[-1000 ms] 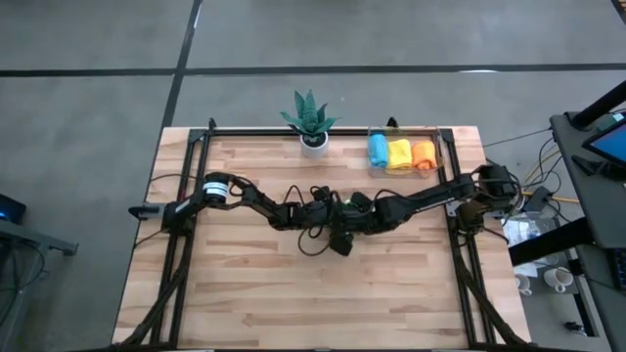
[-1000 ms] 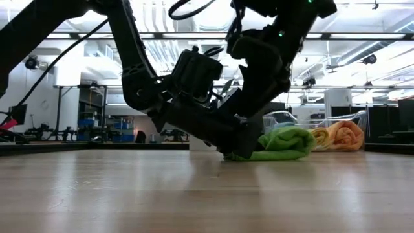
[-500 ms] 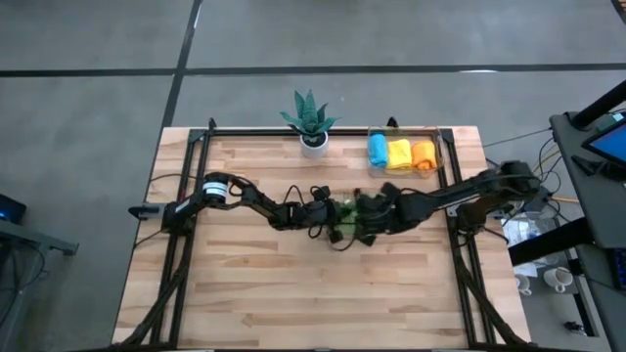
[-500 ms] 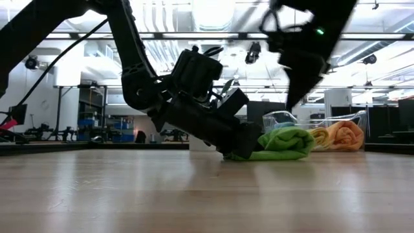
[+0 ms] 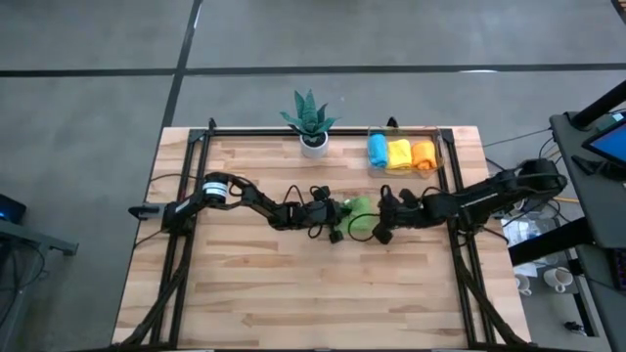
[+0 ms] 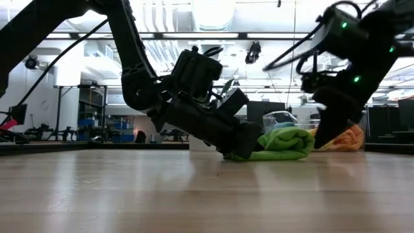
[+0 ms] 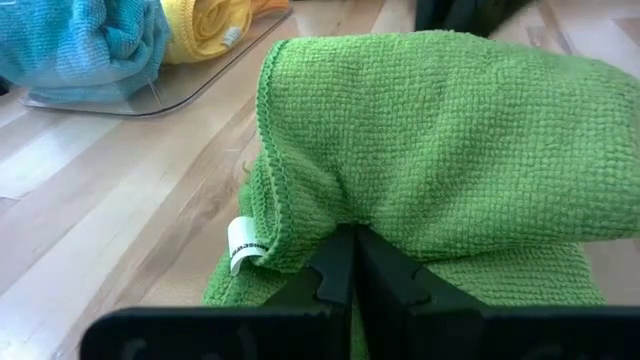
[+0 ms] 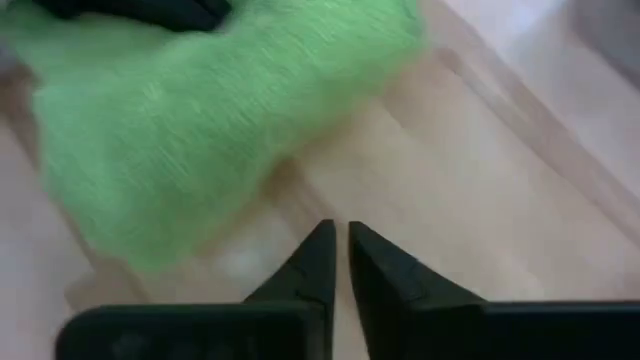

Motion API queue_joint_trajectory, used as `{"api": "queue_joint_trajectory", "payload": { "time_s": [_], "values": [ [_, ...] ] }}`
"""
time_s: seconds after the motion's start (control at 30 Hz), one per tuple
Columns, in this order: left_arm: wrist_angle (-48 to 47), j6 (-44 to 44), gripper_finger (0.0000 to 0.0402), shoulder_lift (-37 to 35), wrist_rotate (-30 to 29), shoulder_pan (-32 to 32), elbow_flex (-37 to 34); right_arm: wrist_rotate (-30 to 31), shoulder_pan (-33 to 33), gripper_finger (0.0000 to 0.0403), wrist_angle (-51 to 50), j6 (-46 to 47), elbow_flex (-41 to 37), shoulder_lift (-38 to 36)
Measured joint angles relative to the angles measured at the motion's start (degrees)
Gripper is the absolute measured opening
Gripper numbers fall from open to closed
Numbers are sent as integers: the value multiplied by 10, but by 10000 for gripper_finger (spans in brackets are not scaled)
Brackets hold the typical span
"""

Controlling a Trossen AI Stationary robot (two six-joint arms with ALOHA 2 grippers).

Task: Roll microfiber towels into tight, uniform cylinder then place into a basket
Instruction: Roll the green microfiber cloth

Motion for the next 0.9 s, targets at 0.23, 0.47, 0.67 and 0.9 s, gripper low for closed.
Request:
{"api": "queue_joint_trajectory", "payload": {
  "time_s": [0.23, 0.47, 0.67, 0.9],
  "values": [
    [0, 0, 0, 0, 1, 0, 0, -34, -43, 9, 132, -73, -31, 59],
    [0, 0, 0, 0, 2, 0, 0, -44, -47, 8, 186, -113, -9, 98],
    [0, 0, 0, 0, 2, 0, 0, -87, -46, 8, 191, -126, 4, 66],
    [0, 0, 0, 0, 2, 0, 0, -99, -45, 8, 197, -149, 24, 51]
  ]
}}
